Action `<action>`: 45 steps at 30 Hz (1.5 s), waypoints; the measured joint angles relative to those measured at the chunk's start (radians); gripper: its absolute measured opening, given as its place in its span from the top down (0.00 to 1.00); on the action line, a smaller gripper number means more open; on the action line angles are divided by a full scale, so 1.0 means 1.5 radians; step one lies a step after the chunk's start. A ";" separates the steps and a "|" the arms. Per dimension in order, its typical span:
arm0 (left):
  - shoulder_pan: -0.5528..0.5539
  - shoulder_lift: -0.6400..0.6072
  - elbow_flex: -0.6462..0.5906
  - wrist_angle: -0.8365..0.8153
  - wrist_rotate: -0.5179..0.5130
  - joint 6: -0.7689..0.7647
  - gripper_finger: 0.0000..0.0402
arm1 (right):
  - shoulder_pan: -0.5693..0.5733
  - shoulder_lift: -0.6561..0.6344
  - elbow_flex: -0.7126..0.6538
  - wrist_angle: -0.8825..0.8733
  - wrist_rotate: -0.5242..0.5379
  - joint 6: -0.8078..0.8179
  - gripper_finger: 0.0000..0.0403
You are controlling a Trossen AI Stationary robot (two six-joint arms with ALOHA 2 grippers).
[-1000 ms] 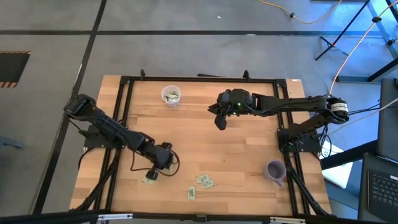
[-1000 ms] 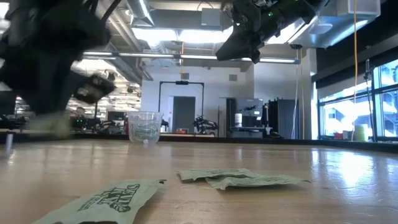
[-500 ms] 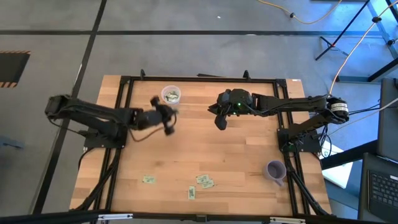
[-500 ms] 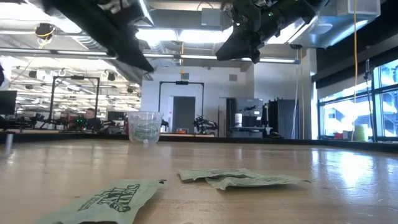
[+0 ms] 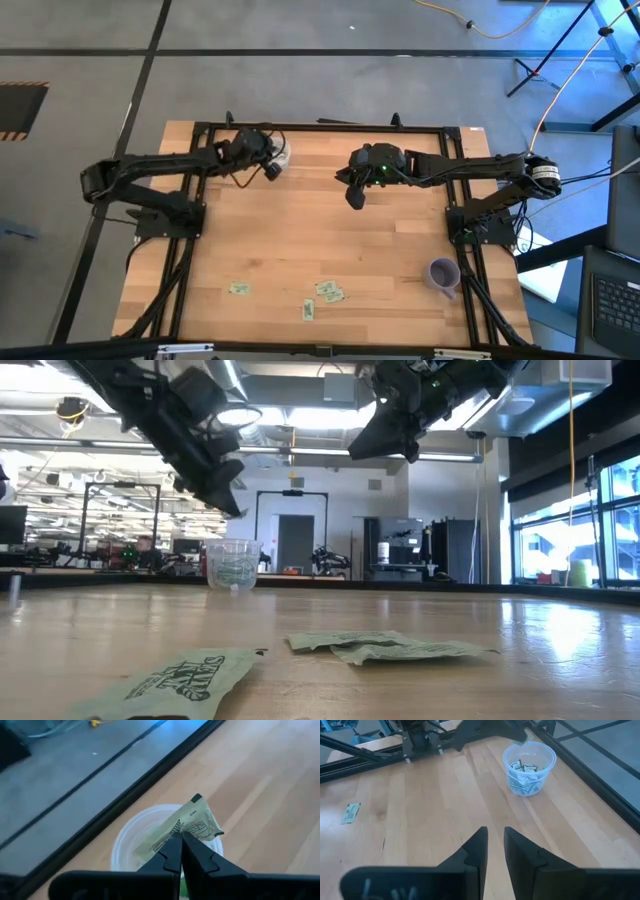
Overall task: Pick and place items into bin
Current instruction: Put the stevia packet into the transparent bin
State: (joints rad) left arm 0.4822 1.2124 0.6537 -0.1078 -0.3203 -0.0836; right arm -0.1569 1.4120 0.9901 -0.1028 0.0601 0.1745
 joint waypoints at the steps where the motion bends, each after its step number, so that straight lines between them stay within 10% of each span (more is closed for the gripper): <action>1: 0.010 0.010 0.000 0.015 0.020 0.000 0.99 | 0.000 0.000 0.000 0.000 0.000 0.000 0.83; 15: 0.051 0.117 0.001 0.060 0.051 -0.025 0.99 | 0.000 0.000 0.000 -0.027 0.000 -0.017 0.83; 31: 0.049 0.017 0.001 0.069 0.080 -0.027 0.83 | 0.000 0.000 0.000 -0.038 0.000 -0.035 0.83; 39: -0.019 -0.139 0.001 0.098 0.324 0.041 0.83 | 0.000 0.000 0.000 -0.038 0.000 -0.036 0.83; 45: -0.201 -0.181 0.001 0.065 0.449 0.097 0.81 | 0.000 0.000 0.000 -0.038 0.000 -0.037 0.83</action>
State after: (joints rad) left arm 0.1807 0.9415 0.6556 -0.0106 0.3531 0.0626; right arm -0.1566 1.4120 0.9901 -0.1604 0.0601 0.1189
